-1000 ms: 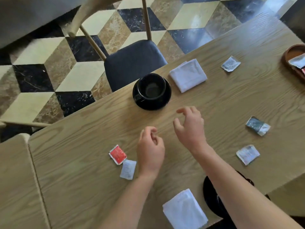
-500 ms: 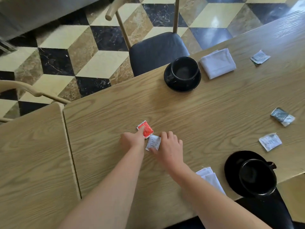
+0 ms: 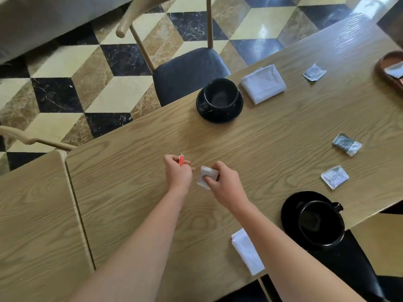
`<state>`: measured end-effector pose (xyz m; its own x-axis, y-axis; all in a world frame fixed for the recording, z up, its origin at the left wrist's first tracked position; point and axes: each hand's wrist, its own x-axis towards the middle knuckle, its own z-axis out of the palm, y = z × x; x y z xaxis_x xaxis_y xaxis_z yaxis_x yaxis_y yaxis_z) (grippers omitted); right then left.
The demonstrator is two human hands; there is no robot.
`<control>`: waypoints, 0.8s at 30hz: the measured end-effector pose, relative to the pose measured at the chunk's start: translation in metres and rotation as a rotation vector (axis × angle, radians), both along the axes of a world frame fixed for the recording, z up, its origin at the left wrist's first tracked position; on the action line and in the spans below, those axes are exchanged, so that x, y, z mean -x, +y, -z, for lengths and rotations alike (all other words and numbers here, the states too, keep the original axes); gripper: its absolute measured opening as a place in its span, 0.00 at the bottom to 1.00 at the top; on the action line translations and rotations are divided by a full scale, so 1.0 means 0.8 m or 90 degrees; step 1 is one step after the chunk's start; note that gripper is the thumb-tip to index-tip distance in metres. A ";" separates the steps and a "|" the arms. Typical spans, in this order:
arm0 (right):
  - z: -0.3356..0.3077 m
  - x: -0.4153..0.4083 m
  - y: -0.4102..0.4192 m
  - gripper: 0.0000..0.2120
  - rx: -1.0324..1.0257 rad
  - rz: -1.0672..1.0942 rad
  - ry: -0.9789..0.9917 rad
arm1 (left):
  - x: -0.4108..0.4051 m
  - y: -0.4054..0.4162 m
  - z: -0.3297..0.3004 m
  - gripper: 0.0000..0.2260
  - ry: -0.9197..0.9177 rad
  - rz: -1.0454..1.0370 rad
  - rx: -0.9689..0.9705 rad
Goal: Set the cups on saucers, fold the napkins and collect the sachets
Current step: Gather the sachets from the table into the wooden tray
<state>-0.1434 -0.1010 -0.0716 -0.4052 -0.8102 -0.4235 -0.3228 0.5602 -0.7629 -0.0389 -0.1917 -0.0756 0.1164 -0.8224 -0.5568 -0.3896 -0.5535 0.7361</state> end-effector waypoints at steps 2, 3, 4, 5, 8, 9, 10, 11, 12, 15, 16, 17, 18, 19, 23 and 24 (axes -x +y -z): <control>-0.016 0.029 0.001 0.08 0.029 0.035 -0.048 | 0.023 0.000 -0.012 0.14 0.094 0.055 -0.058; -0.024 0.042 0.001 0.07 0.036 0.039 -0.070 | 0.036 0.001 -0.018 0.13 0.130 0.091 -0.083; -0.031 0.057 0.001 0.06 0.041 0.038 -0.092 | 0.051 0.002 -0.024 0.11 0.160 0.126 -0.104; -0.039 0.070 0.001 0.06 0.047 0.033 -0.118 | 0.064 0.004 -0.029 0.09 0.187 0.155 -0.130; -0.054 0.108 0.007 0.06 0.071 0.049 -0.158 | 0.104 0.012 -0.035 0.18 0.281 0.251 -0.235; -0.054 0.120 0.010 0.06 0.072 0.060 -0.138 | 0.117 0.013 -0.036 0.22 0.320 0.282 -0.263; -0.054 0.132 0.014 0.07 0.066 0.070 -0.109 | 0.129 0.014 -0.037 0.25 0.365 0.312 -0.291; -0.053 0.143 0.019 0.09 0.057 0.076 -0.085 | 0.139 0.015 -0.038 0.28 0.405 0.347 -0.319; -0.051 0.152 0.025 0.10 0.053 0.074 -0.072 | 0.148 0.017 -0.041 0.29 0.424 0.389 -0.345; -0.048 0.171 0.046 0.09 0.043 0.020 0.012 | 0.159 0.032 -0.047 0.28 0.326 0.525 -0.351; -0.048 0.174 0.053 0.12 0.037 0.005 0.042 | 0.159 0.038 -0.050 0.24 0.295 0.546 -0.346; -0.049 0.175 0.060 0.15 0.034 -0.002 0.057 | 0.158 0.045 -0.053 0.20 0.280 0.552 -0.345; -0.051 0.175 0.066 0.17 0.036 -0.003 0.064 | 0.158 0.051 -0.056 0.18 0.274 0.544 -0.347; -0.054 0.174 0.072 0.17 0.042 0.002 0.066 | 0.157 0.058 -0.060 0.17 0.269 0.531 -0.347; -0.073 0.155 0.102 0.17 0.067 0.060 0.079 | 0.150 0.087 -0.083 0.22 0.269 0.525 -0.335; -0.081 0.147 0.112 0.16 0.075 0.074 0.073 | 0.143 0.095 -0.090 0.23 0.273 0.536 -0.327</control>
<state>-0.2607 -0.0110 -0.0065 -0.5398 -0.7960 -0.2739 -0.3497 0.5080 -0.7872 -0.1531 -0.1153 -0.0037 -0.6660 -0.2032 -0.7178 -0.5541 -0.5095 0.6583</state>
